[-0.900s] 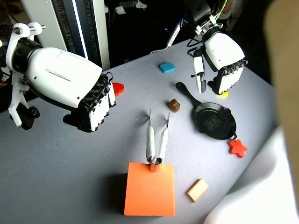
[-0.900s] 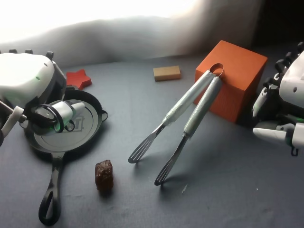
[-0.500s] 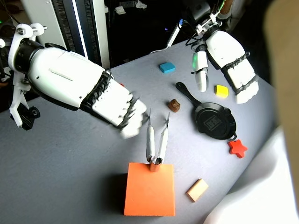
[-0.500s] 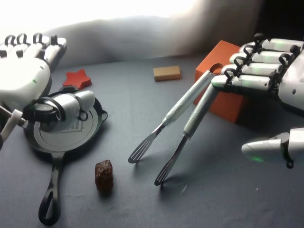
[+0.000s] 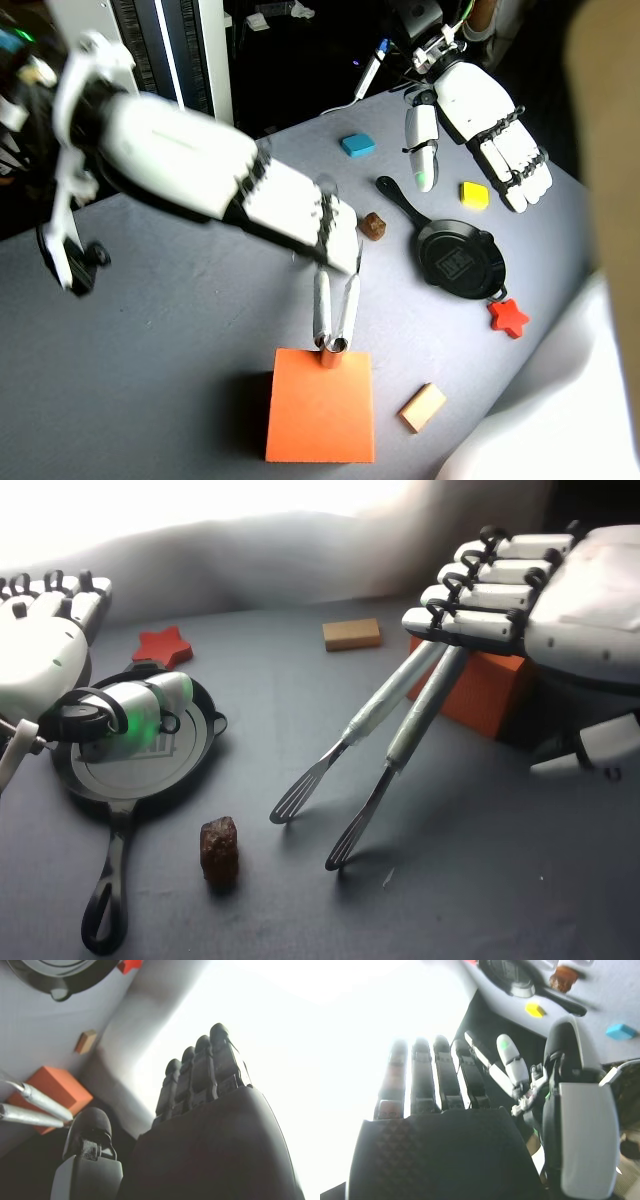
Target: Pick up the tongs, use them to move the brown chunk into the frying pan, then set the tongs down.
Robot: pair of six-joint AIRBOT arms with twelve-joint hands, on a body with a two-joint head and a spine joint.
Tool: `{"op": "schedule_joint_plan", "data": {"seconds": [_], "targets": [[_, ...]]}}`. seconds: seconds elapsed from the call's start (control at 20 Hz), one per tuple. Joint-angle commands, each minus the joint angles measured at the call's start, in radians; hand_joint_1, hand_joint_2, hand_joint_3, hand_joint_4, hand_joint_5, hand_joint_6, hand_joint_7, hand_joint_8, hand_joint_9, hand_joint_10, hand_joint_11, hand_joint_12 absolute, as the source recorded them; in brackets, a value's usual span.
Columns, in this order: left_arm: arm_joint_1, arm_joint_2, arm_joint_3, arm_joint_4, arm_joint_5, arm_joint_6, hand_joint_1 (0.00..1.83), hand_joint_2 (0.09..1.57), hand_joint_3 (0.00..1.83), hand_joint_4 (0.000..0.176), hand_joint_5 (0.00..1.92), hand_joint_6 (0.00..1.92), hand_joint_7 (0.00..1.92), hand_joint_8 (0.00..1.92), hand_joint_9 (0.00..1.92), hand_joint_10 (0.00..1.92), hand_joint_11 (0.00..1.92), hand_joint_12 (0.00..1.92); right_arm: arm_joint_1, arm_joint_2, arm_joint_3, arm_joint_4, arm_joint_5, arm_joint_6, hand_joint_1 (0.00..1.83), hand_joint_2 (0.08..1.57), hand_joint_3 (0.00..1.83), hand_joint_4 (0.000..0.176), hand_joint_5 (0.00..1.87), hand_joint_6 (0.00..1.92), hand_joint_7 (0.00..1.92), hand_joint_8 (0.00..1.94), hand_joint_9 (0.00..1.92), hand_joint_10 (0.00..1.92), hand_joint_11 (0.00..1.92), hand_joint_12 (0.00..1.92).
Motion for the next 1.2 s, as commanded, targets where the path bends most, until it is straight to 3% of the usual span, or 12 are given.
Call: {"op": "schedule_joint_plan", "data": {"seconds": [0.0,0.05,0.15,0.5,0.55,0.65,0.8,0.95,1.05,1.15], "targets": [[-0.01,0.002,-0.002,0.08,-0.074,0.002,0.0,1.27,0.0,0.003,0.0,0.0,0.0,0.0,0.0,0.0,0.0,0.0,0.019,-0.008,0.009,0.001,0.056,0.002,1.0,0.9,0.0,0.0,0.0,0.0,0.0,0.0,0.0,0.0,0.0,0.0],[-0.01,0.001,-0.003,0.08,-0.072,0.002,0.0,1.26,0.0,0.012,0.0,0.0,0.0,0.0,0.0,0.0,0.0,0.0,0.027,-0.043,0.04,0.001,0.014,0.009,1.06,0.9,0.0,0.0,0.0,0.0,0.0,0.0,0.0,0.0,0.0,0.0],[-0.01,0.001,-0.002,0.08,-0.065,0.002,0.0,1.27,0.0,0.0,0.0,0.0,0.0,0.0,0.0,0.0,0.01,0.01,0.034,-0.092,0.081,0.001,-0.02,0.018,1.06,0.88,0.0,0.0,0.0,0.0,0.0,0.0,0.0,0.0,0.0,0.0],[0.015,0.004,0.005,0.081,-0.039,-0.009,0.0,1.29,0.0,0.0,0.0,0.0,0.0,0.0,0.0,0.0,0.03,0.01,0.073,-0.259,0.178,0.001,-0.076,-0.027,1.16,0.87,0.0,0.0,0.0,0.0,0.0,0.0,0.0,0.0,0.0,0.0],[0.02,0.006,0.004,0.081,-0.039,-0.016,0.0,1.28,0.0,0.012,0.0,0.0,0.0,0.0,0.0,0.0,0.0,0.0,0.077,-0.278,0.19,0.001,-0.092,-0.021,1.12,0.88,0.0,0.0,0.0,0.0,0.0,0.0,0.0,0.0,0.0,0.0],[0.025,0.006,0.005,0.087,-0.039,-0.025,0.0,1.28,0.0,0.019,0.0,0.0,0.0,0.0,0.0,0.0,0.0,0.0,0.088,-0.32,0.226,0.001,-0.14,0.004,1.07,0.9,0.0,0.0,0.0,0.0,0.0,0.0,0.0,0.0,0.0,0.0],[-0.001,0.006,0.007,0.087,-0.039,-0.022,0.01,1.29,0.0,0.019,0.0,0.0,0.0,0.0,0.0,0.0,0.0,0.0,0.08,-0.395,0.301,0.002,-0.199,0.039,1.14,0.89,0.0,0.0,0.0,0.0,0.0,0.0,0.0,0.0,0.0,0.0],[-0.044,0.005,0.009,0.066,-0.01,0.025,0.04,1.29,0.0,0.026,0.0,0.0,0.0,0.0,0.0,0.0,0.0,0.0,0.045,-0.444,0.35,0.002,-0.159,0.02,1.15,0.92,0.0,0.0,0.0,0.0,0.0,0.0,0.0,0.0,0.0,0.0],[-0.044,0.005,0.007,0.057,0.007,0.027,0.01,1.29,0.0,0.019,0.0,0.0,0.0,0.0,0.0,0.0,0.0,0.0,0.03,-0.475,0.379,0.002,-0.154,0.003,1.14,0.93,0.0,0.0,0.0,0.0,0.0,0.0,0.0,0.0,0.0,0.0],[-0.042,0.006,-0.001,0.056,0.008,0.025,0.02,1.29,0.0,0.025,0.0,0.0,0.0,0.0,0.0,0.0,0.0,0.0,0.017,-0.501,0.403,0.002,-0.15,-0.017,1.12,0.96,0.01,0.0,0.0,0.0,0.0,0.0,0.0,0.0,0.0,0.0]]}}
